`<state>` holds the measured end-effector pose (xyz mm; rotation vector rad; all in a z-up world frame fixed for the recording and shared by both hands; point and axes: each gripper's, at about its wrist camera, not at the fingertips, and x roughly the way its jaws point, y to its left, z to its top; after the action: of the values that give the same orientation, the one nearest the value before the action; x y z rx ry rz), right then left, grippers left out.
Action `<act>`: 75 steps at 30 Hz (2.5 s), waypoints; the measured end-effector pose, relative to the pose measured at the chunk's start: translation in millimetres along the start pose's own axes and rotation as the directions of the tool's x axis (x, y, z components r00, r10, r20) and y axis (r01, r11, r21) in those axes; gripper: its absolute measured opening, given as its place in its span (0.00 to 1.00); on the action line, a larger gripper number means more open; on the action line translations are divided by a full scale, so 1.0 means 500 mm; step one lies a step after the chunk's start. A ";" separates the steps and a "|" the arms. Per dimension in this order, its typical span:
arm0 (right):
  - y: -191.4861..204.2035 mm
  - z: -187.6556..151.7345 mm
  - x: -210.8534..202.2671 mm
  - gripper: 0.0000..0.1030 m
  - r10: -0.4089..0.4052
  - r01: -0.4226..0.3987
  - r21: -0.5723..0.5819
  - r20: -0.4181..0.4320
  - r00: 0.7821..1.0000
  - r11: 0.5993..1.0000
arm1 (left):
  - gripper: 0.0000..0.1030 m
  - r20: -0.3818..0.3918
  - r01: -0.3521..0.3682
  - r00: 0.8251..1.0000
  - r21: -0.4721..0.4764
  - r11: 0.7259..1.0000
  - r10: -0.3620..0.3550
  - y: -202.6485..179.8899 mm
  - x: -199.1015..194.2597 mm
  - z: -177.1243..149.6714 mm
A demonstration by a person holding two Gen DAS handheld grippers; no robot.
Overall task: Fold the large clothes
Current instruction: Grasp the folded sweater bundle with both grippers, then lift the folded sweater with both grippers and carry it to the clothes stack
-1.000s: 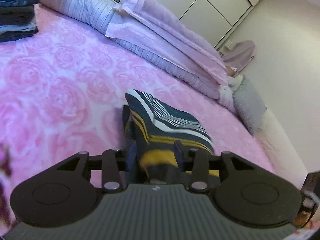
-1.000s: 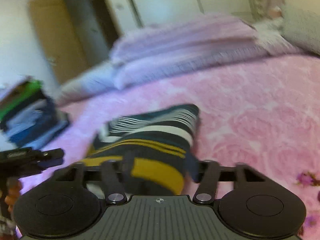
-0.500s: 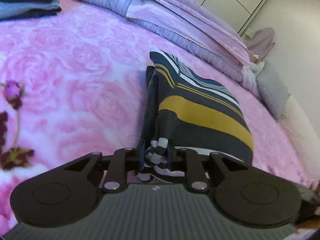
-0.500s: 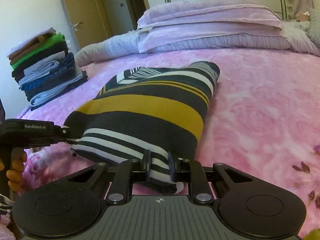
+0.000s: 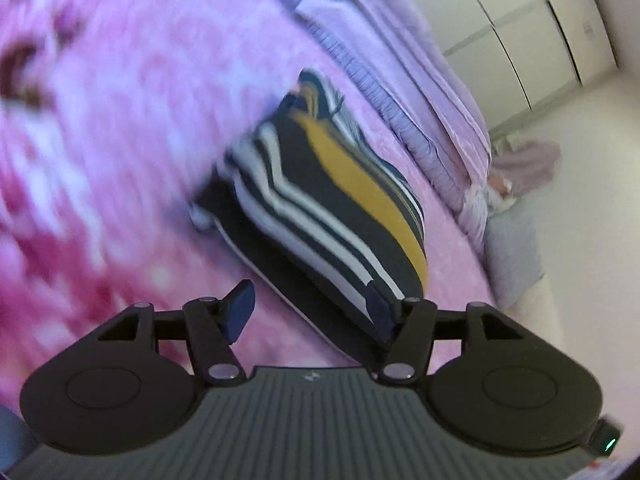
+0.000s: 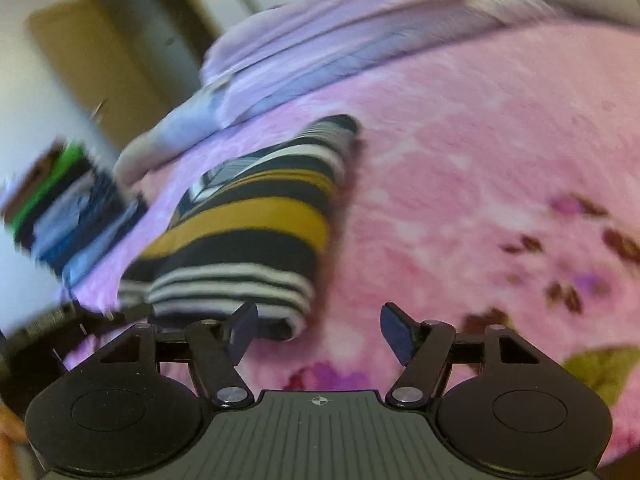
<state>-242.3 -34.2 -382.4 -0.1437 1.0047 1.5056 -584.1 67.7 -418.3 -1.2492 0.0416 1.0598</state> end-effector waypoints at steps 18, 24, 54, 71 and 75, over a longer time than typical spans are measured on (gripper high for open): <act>-0.077 0.036 0.179 0.16 0.367 -0.292 0.480 -0.067 0.928 0.827 | 0.14 0.075 -0.117 0.989 -0.105 0.988 0.125 -0.026 0.065 0.054; 0.056 -0.052 0.130 0.13 0.279 -0.162 0.516 -0.157 0.948 0.841 | 0.14 -0.025 -0.226 0.974 0.004 0.974 0.226 -0.001 -0.018 0.131; -0.037 0.444 0.562 0.74 0.285 -0.581 -0.092 -0.802 0.524 0.809 | 0.64 0.082 -0.184 0.974 -0.255 0.949 0.211 0.034 -0.049 0.067; 0.016 0.380 0.615 0.24 0.442 -0.645 0.117 -0.818 0.368 0.755 | 0.26 0.149 -0.172 0.966 -0.247 0.954 0.212 0.021 0.019 0.118; 0.036 0.416 0.535 0.22 0.460 -0.628 0.117 -0.783 0.418 0.769 | 0.19 0.167 -0.211 0.954 -0.213 0.954 0.249 -0.035 -0.014 0.122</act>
<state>-225.9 303.7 -411.6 -0.7400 1.7247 2.2428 -607.0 112.0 -377.9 -1.3330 -0.0663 1.4119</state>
